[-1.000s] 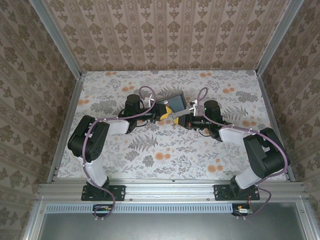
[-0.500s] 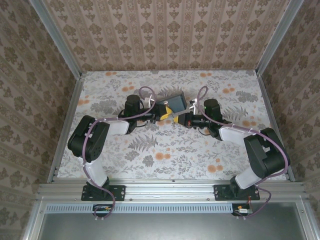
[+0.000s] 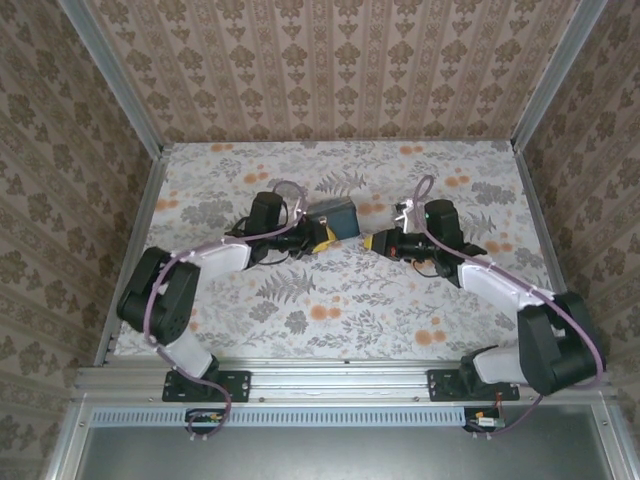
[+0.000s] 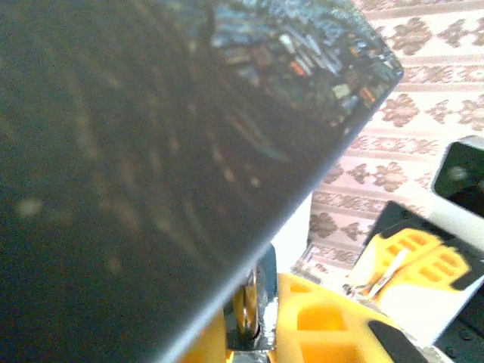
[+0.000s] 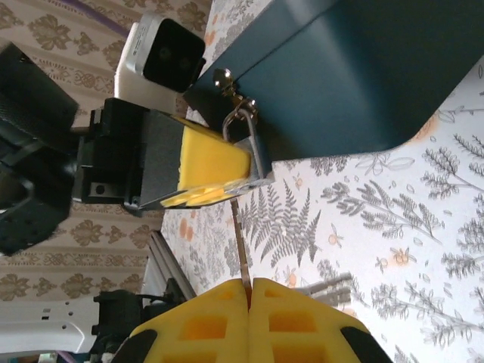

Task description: Unlock a padlock with a key

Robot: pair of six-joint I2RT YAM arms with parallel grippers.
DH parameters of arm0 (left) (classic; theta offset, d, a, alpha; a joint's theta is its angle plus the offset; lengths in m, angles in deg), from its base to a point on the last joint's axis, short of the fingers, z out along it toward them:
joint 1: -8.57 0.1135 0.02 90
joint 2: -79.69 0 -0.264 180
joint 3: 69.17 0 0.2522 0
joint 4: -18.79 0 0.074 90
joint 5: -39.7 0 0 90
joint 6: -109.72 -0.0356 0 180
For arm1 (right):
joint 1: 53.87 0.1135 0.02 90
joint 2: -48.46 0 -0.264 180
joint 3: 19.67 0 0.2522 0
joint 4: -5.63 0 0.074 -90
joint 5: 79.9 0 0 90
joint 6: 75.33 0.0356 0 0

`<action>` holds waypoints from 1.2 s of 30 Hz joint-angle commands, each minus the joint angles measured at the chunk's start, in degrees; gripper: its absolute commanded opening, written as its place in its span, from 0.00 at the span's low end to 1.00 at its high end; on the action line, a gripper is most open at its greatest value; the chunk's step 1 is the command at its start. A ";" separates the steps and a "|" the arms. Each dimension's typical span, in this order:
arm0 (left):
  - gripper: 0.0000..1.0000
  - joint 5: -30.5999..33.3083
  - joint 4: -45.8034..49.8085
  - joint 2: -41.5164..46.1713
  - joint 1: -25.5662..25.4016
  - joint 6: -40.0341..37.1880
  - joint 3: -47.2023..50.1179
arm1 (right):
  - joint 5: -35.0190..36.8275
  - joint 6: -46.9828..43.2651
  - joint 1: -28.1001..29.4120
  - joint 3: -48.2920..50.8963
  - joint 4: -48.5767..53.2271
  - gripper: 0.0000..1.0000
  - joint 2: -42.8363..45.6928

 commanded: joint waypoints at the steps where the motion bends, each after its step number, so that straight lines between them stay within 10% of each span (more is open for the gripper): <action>1: 0.01 6.26 20.12 8.32 -1.96 -2.44 -5.30 | 2.05 -4.76 -0.67 -4.13 10.87 0.00 5.17; 20: 0.01 5.69 11.84 9.35 -3.95 29.81 1.07 | 1.55 -7.71 -1.22 -10.32 22.33 0.00 6.26; 36: 0.50 2.70 25.14 10.01 1.22 17.10 -4.74 | 1.35 -8.21 -0.94 -11.84 21.55 0.00 2.52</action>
